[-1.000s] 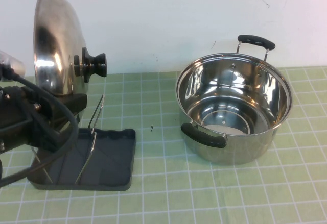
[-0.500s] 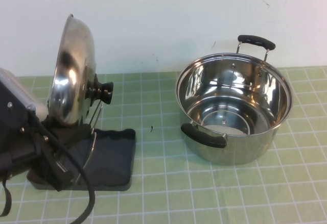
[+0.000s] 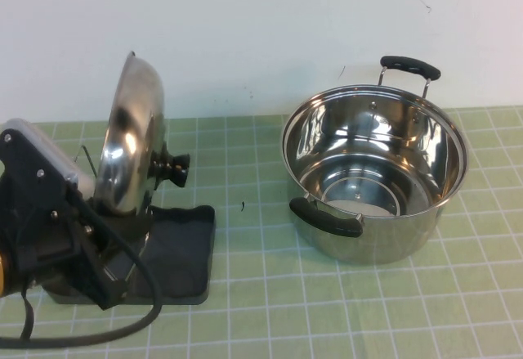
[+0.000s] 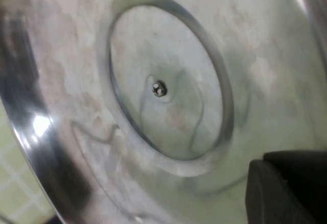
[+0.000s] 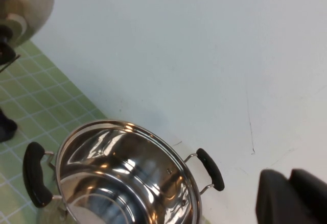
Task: Put pot lid on rack
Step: Place the pot lid on the pot rack
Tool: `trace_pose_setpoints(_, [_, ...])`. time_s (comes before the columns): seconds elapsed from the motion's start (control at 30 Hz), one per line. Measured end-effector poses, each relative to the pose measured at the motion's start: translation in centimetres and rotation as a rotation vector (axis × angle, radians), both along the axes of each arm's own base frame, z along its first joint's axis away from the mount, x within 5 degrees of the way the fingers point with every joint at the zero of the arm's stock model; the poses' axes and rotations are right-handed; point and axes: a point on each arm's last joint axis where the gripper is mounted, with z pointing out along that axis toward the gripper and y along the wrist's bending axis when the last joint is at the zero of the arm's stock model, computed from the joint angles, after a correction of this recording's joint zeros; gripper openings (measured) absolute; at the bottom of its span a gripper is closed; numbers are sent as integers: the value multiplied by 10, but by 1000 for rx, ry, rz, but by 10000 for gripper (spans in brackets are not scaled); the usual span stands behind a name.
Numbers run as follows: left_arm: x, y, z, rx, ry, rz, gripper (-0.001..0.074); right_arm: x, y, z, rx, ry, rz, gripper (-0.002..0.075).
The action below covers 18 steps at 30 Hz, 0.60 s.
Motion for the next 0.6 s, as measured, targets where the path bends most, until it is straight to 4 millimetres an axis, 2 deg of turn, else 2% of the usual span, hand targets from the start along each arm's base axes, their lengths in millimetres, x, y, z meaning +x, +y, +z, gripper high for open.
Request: trace_pose_setpoints(0.6, [16, 2, -23, -86, 190, 97, 69, 0, 0, -1, 7, 10, 3, 45])
